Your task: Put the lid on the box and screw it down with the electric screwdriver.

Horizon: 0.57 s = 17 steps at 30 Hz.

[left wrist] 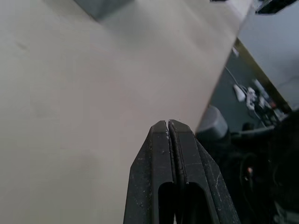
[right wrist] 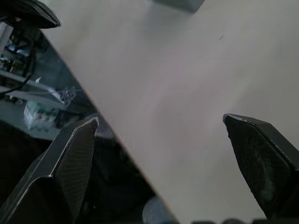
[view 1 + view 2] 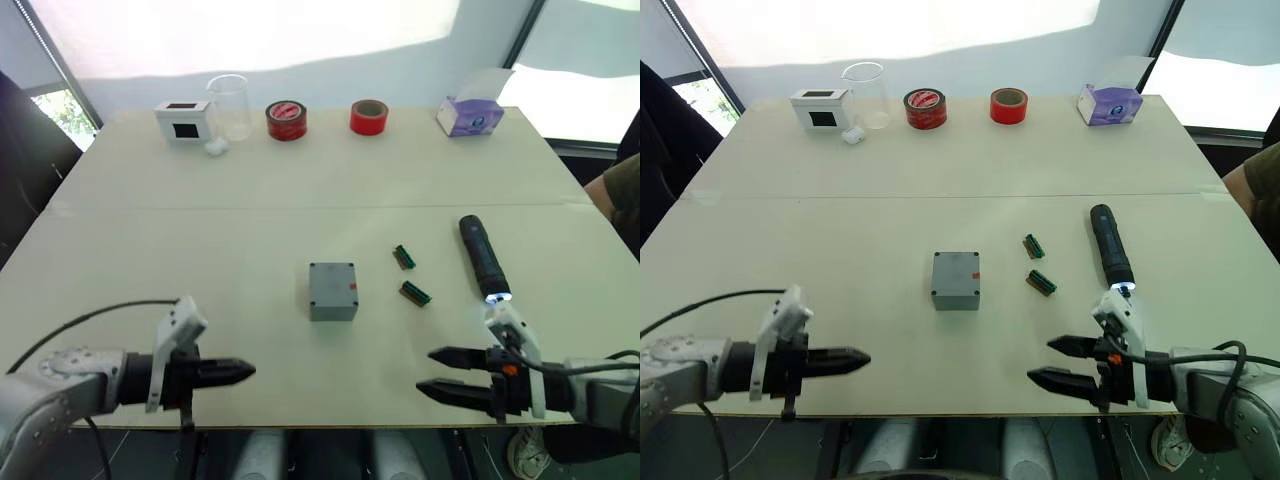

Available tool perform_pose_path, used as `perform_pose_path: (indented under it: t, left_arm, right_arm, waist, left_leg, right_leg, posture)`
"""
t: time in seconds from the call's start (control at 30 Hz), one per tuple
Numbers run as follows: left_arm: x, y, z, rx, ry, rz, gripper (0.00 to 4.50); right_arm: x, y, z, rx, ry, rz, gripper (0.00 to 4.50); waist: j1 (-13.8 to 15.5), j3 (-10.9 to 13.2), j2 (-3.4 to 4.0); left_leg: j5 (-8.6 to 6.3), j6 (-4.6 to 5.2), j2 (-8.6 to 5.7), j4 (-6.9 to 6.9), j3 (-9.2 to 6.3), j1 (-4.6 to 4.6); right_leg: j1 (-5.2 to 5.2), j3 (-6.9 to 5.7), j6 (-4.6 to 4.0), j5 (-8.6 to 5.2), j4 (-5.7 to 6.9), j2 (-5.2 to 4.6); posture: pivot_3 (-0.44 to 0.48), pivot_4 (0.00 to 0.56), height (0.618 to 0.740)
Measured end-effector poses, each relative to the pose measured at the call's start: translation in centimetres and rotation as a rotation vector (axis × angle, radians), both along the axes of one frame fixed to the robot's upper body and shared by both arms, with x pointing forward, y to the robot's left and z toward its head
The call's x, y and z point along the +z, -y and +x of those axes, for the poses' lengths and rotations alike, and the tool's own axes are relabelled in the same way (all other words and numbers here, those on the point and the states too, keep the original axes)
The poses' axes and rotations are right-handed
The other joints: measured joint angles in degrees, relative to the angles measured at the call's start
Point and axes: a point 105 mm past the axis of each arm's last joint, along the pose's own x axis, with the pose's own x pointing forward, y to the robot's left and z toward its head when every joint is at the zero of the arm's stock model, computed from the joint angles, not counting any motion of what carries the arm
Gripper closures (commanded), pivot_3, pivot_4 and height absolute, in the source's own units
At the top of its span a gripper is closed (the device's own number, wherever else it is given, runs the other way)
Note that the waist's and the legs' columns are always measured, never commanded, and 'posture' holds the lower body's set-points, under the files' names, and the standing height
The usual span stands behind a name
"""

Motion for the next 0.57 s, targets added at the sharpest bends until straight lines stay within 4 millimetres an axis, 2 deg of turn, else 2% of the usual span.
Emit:
perform_pose_path:
  t: [0.2,0.57]
  left_arm:
    - [0.1,0.6,0.2,0.0,0.021,-0.035,4.5]
    - [0.6,0.7,0.9,0.021,0.041,-0.057,4.5]
  right_arm:
    - [0.1,0.0,-0.3,0.072,0.024,-0.043,0.09]
    - [-0.4,0.0,-0.6,0.092,0.049,-0.046,0.09]
  waist:
    - [0.7,0.0,-0.05]
    - [0.5,0.0,-0.05]
  left_leg:
    - [-0.02,0.01,-0.01,0.0,-0.02,-0.04]
    - [-0.02,0.02,-0.01,0.0,-0.02,-0.08]
  right_leg:
    - [0.02,-0.08,-0.05,-0.02,-0.13,-0.08]
    - [0.02,-0.09,-0.04,-0.02,-0.14,-0.08]
  posture:
    - [0.0,0.15,0.74]
    - [0.0,0.15,0.74]
